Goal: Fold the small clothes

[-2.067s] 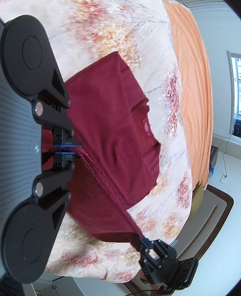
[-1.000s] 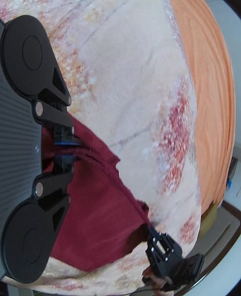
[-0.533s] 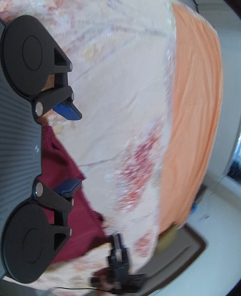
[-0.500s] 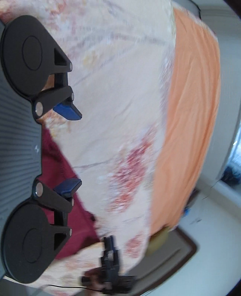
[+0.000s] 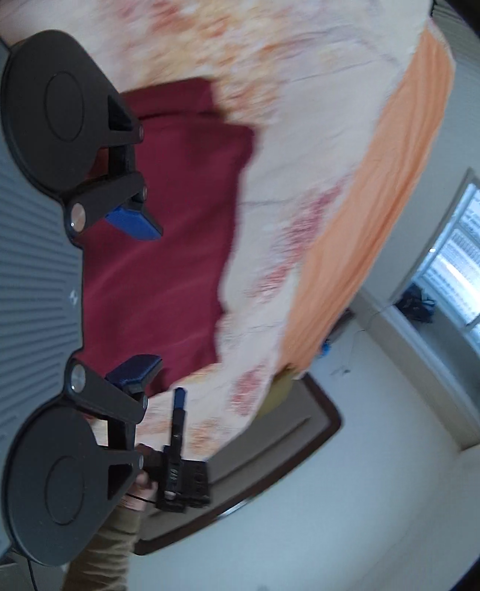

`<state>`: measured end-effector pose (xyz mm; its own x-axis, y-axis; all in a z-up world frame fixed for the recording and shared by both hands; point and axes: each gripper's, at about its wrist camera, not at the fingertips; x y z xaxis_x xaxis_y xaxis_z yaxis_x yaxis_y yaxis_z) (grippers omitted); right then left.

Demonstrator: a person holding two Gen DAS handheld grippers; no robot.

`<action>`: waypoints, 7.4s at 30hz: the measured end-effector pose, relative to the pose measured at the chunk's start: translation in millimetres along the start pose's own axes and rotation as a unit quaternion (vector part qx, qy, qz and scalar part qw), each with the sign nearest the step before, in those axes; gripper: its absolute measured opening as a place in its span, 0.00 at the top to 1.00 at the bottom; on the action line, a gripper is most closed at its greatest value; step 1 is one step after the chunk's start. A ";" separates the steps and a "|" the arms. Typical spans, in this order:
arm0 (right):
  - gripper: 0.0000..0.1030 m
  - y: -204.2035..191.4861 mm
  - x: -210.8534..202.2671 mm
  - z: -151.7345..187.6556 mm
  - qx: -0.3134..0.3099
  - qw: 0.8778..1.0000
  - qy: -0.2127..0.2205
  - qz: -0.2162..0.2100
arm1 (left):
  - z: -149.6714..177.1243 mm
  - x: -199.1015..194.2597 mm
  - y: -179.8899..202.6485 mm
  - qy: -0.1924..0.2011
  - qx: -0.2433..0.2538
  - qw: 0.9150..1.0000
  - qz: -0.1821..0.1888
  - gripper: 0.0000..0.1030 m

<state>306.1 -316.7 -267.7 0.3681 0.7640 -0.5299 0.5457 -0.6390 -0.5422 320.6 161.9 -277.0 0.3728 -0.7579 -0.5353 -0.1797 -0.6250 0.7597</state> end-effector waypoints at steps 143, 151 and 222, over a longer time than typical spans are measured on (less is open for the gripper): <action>0.38 32.4 73.5 8.7 0.135 0.989 0.045 0.031 | 154.7 129.0 165.1 -0.048 0.248 0.950 -0.184 0.40; 0.38 37.2 72.0 7.1 0.150 0.988 0.040 0.019 | 168.0 127.4 177.0 -0.050 0.332 0.925 -0.181 0.40; 0.44 10.7 -76.1 88.2 0.077 0.991 -0.025 0.111 | 134.2 114.3 166.1 0.012 0.147 0.972 -0.181 0.13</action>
<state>217.6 -389.6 -290.7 0.4262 0.6007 -0.6764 0.3335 -0.7994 -0.4998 211.2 -53.7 -261.6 0.4810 -0.4754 -0.7367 -0.2832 -0.8794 0.3826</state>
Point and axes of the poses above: each gripper's, at about its wrist camera, not at the fingertips, and x roughly the way its jaws point, y to its right, z to its underside, and after that the axes turned 13 degrees about -x, right-handed
